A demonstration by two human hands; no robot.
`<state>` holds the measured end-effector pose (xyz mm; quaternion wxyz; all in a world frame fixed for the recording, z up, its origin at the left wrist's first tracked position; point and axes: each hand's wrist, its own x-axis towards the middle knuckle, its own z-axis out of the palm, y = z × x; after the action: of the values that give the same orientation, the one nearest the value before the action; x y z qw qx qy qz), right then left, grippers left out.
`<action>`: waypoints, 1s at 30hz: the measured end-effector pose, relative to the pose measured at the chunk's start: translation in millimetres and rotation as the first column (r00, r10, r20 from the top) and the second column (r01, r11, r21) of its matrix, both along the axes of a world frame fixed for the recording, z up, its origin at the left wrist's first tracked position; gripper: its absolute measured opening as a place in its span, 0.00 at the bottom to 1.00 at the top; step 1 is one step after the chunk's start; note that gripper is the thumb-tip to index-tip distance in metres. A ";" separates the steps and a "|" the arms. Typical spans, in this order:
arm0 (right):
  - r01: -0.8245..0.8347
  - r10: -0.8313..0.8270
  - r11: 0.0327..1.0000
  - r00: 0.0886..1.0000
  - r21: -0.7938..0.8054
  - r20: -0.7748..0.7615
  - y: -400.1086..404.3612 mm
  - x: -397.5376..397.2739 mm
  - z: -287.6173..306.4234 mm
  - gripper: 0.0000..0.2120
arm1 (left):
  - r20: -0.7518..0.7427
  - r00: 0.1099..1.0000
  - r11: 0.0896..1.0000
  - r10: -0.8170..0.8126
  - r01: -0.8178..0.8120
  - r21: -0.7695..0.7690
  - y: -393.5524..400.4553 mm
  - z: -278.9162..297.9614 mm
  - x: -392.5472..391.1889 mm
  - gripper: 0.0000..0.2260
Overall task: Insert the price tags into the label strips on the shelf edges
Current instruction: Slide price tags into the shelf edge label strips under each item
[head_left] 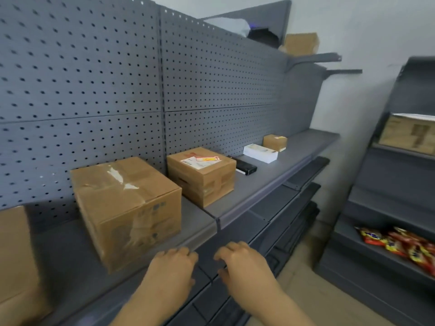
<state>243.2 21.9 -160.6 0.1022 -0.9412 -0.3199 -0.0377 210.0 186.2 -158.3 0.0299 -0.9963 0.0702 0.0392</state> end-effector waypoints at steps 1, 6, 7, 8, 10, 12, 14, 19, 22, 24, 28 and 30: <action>0.013 -0.013 1.000 1.000 0.013 0.003 -10.1 6.9 -0.1 0.14 | -0.008 1.000 1.000 -0.013 0.013 -0.001 -10.8 0.7 9.1 0.17; 0.019 -0.020 0.999 1.000 0.040 0.022 -55.2 47.0 0.7 0.14 | -0.021 1.000 0.999 0.004 -0.003 0.032 -62.8 -0.8 50.8 0.16; 0.015 -0.016 0.999 0.999 0.039 0.030 -63.2 55.8 1.7 0.13 | -0.020 1.000 0.999 0.010 -0.009 0.043 -71.7 -0.8 59.2 0.16; 0.010 -0.011 0.999 0.999 0.038 0.033 -70.8 64.0 2.0 0.13 | -0.017 1.000 0.999 0.017 -0.016 0.049 -80.4 -0.8 66.8 0.17; -0.002 0.000 0.999 0.999 0.048 0.039 -84.7 80.0 3.2 0.13 | -0.007 0.999 0.999 0.033 -0.032 0.042 -95.6 -0.2 81.9 0.17; -0.008 0.005 0.999 0.999 0.053 0.048 -96.9 95.1 3.5 0.13 | 0.007 0.999 0.998 0.044 -0.045 0.034 -107.9 -0.8 95.2 0.18; -0.011 0.009 0.998 0.999 0.057 0.045 -109.2 110.2 1.9 0.13 | 0.005 0.999 0.998 0.050 -0.050 0.040 -120.3 -1.4 109.8 0.17; -0.002 0.002 0.998 1.000 0.066 0.014 -133.5 151.2 -4.7 0.13 | -0.009 0.999 0.998 0.040 -0.039 0.039 -141.7 -2.7 153.9 0.17; 0.026 -0.027 0.997 1.000 0.067 0.012 -146.5 184.5 -7.4 0.13 | 0.013 0.999 0.999 0.038 -0.038 0.015 -151.6 -3.9 189.5 0.17; 0.040 -0.041 0.997 0.999 0.070 0.012 -154.2 210.7 -8.6 0.13 | 0.033 0.999 0.999 0.036 -0.036 -0.001 -158.2 -4.8 216.4 0.17; 0.060 -0.060 0.997 0.998 0.051 0.002 -164.2 266.4 -7.5 0.14 | 0.063 0.997 0.999 0.033 -0.034 0.012 -168.1 -2.3 275.1 0.16; 0.066 -0.066 0.997 0.998 0.042 0.001 -168.5 293.0 -5.0 0.13 | 0.060 0.998 0.999 0.033 -0.035 0.031 -172.3 -0.2 302.8 0.15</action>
<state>536.2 -146.6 -165.6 0.1200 -0.9489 -0.2877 -0.0489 512.8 13.9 -158.5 0.0474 -0.9975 0.0518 0.0114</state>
